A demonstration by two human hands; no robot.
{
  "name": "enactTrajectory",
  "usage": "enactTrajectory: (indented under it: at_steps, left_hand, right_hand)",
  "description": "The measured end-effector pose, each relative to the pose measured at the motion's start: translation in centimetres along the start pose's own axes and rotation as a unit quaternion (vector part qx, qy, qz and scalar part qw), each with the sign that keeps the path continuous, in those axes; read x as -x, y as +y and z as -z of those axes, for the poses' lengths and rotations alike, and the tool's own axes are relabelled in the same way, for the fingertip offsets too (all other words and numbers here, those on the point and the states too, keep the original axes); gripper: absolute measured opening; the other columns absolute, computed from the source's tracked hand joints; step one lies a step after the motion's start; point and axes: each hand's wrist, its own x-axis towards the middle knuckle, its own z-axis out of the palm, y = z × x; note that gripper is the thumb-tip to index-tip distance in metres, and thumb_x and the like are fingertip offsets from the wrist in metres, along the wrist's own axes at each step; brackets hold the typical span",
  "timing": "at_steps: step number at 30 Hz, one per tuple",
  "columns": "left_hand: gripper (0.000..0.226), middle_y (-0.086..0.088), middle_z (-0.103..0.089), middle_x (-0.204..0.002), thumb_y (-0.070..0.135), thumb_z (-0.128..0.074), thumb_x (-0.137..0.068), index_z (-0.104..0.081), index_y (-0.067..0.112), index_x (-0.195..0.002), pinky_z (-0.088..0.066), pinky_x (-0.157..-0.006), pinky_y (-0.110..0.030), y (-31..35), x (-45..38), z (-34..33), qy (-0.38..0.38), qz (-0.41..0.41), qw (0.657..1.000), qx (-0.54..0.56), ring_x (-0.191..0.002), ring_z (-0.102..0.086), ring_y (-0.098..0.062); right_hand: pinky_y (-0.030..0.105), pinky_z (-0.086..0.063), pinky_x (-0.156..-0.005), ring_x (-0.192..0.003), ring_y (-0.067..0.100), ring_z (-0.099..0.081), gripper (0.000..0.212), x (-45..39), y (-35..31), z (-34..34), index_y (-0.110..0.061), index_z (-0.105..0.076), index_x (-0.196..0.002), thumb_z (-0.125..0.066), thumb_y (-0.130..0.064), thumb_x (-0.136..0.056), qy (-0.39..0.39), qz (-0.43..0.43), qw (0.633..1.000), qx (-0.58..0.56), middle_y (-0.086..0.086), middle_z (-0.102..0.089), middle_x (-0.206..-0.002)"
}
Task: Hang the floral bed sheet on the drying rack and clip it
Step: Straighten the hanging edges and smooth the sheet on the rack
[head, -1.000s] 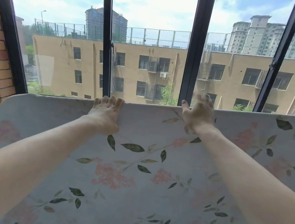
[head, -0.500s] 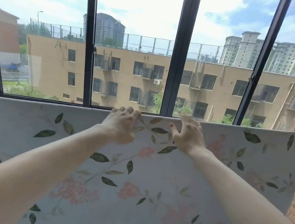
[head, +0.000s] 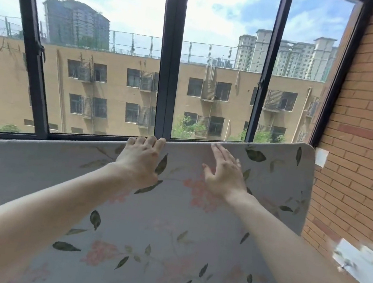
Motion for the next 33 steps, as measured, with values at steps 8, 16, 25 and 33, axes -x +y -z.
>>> enactTrajectory:
  at_steps: [8,16,25,33]
  left_hand:
    - [0.087,-0.004,-0.046,-0.137,0.039,-0.064,-0.079,-0.024,0.024,-0.155,-0.035,-0.108,-0.043,2.7,-3.7,-1.3,0.014,-0.048,0.998,0.023,-0.123,-0.049,-0.029]
    - [0.042,0.006,-0.064,-0.109,0.043,-0.057,-0.083,-0.05,0.03,-0.123,-0.042,-0.094,-0.038,-5.0,1.7,0.2,0.06,0.002,0.996,0.07,-0.1,-0.06,-0.022]
    - [0.059,-0.005,-0.061,-0.128,0.048,-0.073,-0.085,-0.054,0.022,-0.135,-0.036,-0.106,-0.051,-19.4,16.6,1.9,0.083,0.226,0.97,0.007,-0.124,-0.048,-0.036]
    - [0.088,0.002,-0.036,-0.158,0.04,-0.069,-0.084,-0.024,0.029,-0.16,-0.024,-0.121,-0.042,-20.6,18.7,3.8,0.002,0.175,0.984,0.043,-0.147,-0.026,-0.026]
  right_hand:
    - [0.052,-0.003,-0.129,-0.159,0.018,-0.005,0.064,-2.3,0.4,2.0,-0.025,-0.017,-0.165,-0.042,-0.038,-0.107,-0.018,-0.038,0.998,0.041,-0.004,-0.012,-0.173]
    - [0.047,0.003,-0.128,-0.156,0.015,-0.016,0.053,-2.0,-4.7,-2.4,-0.027,-0.037,-0.156,-0.041,-0.046,-0.107,0.006,0.035,0.999,-0.019,-0.008,-0.032,-0.163]
    - [0.056,-0.004,-0.127,-0.152,0.027,-0.024,0.051,-2.8,-5.3,-3.0,-0.023,-0.046,-0.15,-0.04,-0.049,-0.106,0.043,-0.035,0.998,0.001,0.002,-0.04,-0.156]
    - [0.05,0.011,-0.127,-0.157,0.017,-0.013,0.055,4.5,-25.0,-7.7,-0.027,-0.035,-0.158,-0.045,-0.04,-0.105,-0.059,0.199,0.976,-0.069,-0.003,-0.028,-0.167]
